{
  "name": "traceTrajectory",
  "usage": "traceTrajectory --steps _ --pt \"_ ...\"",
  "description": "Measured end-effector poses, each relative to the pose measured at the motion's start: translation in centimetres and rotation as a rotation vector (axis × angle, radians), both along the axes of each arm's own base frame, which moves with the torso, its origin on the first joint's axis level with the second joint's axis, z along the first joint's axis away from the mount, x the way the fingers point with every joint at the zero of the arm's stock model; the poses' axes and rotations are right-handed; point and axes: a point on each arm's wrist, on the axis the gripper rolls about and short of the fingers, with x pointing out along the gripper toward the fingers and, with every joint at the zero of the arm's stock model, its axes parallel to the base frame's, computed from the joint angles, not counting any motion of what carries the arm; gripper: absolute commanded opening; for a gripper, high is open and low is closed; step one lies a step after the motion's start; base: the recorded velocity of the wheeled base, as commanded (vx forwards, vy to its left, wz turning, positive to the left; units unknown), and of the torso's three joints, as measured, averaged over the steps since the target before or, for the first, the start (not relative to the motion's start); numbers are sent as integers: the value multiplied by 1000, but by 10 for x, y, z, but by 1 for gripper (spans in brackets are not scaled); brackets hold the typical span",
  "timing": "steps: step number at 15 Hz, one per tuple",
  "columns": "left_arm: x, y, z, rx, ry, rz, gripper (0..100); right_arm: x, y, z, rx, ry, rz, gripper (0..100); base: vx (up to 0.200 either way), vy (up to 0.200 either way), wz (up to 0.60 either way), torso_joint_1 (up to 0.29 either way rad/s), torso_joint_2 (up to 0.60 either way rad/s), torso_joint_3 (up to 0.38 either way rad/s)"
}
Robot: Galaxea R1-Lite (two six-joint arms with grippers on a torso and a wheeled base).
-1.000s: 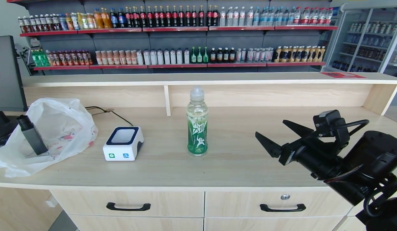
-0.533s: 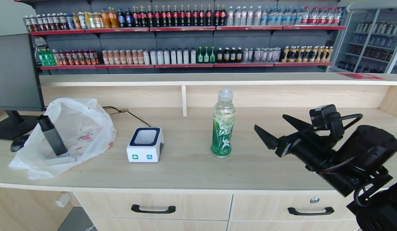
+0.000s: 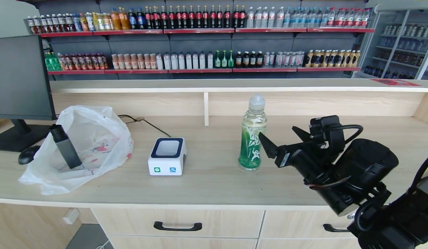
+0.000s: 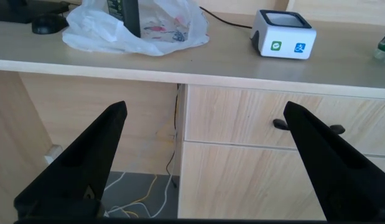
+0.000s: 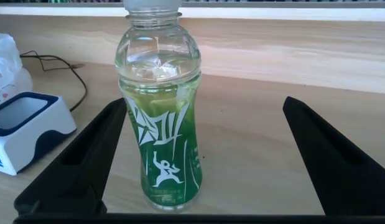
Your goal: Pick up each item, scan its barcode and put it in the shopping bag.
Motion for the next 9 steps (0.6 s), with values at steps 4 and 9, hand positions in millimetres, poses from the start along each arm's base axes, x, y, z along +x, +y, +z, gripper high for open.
traceTrajectory --steps 4,9 --pt "0 0 0 -1 -2 0 100 0 16 -10 18 34 24 100 0 0 0 0 0 0" --pt "0 0 0 1 0 0 100 13 24 -21 23 49 25 100 0 0 0 0 0 0"
